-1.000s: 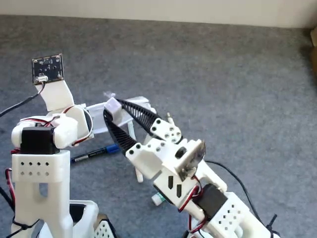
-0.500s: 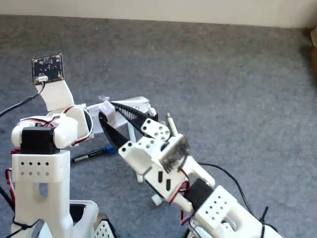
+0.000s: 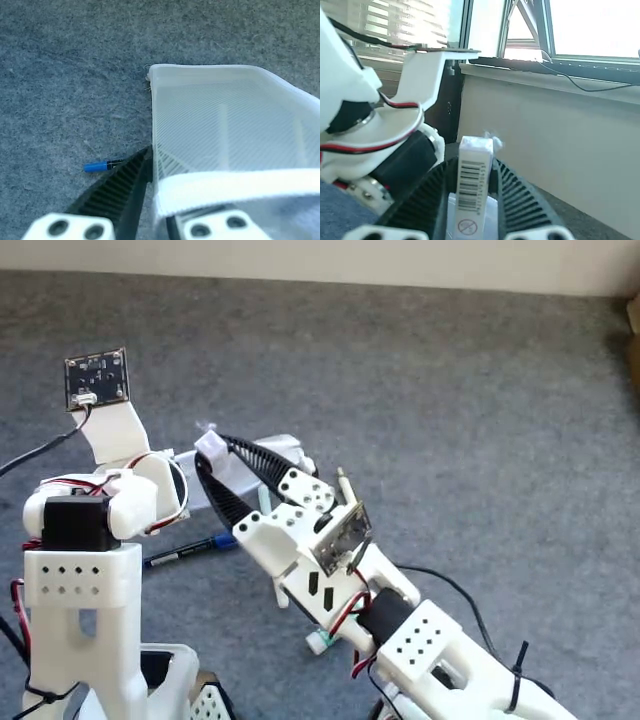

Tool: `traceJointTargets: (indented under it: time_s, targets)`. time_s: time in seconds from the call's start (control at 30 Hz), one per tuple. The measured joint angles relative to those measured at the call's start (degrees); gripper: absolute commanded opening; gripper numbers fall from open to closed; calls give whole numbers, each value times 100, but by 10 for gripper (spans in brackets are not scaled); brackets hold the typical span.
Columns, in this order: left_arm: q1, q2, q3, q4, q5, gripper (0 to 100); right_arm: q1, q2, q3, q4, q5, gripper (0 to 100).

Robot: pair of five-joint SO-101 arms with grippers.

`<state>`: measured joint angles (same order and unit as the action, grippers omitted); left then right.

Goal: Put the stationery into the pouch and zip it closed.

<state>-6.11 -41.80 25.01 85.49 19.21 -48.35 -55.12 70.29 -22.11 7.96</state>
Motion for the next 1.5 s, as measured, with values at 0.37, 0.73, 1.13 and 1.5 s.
traceJointTargets:
  time_s: [0.37, 0.73, 1.13, 1.5]
  targets:
    - [0, 0, 0, 0, 0, 7, 70, 0, 229, 0, 510, 124]
    - [0, 0, 9, 0, 0, 7, 70, 0, 422, 0, 1090, 170]
    - [-9, 0, 9, 0, 0, 7, 70, -273, 422, 229, 1125, 170]
    - [-9, 0, 26, -26, 0, 6, 70, -2259, 422, 3103, 1125, 166]
